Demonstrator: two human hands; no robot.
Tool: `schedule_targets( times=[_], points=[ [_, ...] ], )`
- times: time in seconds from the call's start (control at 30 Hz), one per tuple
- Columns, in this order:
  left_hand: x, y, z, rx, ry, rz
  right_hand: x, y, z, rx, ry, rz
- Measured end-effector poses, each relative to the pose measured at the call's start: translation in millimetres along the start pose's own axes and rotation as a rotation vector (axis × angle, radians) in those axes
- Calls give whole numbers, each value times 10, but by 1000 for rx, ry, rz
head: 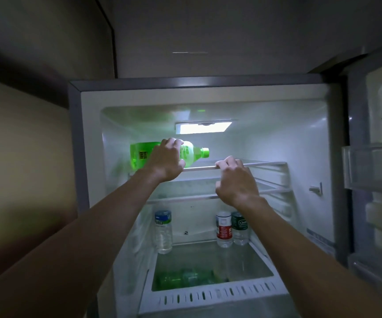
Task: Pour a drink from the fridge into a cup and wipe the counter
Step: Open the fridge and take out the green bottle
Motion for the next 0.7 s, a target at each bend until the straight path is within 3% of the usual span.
schedule_targets(
  times=[0.3, 0.47, 0.7],
  points=[
    [-5, 530, 228, 220, 291, -107, -71, -11, 30, -97, 10, -2],
    [-115, 483, 179, 135, 417, -93, -76, -69, 45, -109, 57, -31],
    [-200, 223, -73, 170, 249, 116, -88, -90, 73, -104, 97, -44]
  ],
)
Point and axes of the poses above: each hand's wrist, its own y-axis towards the middle knuckle, its own z-axis out of the palm, x = y × z, the point moved 9 cm from there along y, towards the middle knuckle, and after that the axes turned 14 degrees about x, right-handed, at the moved point
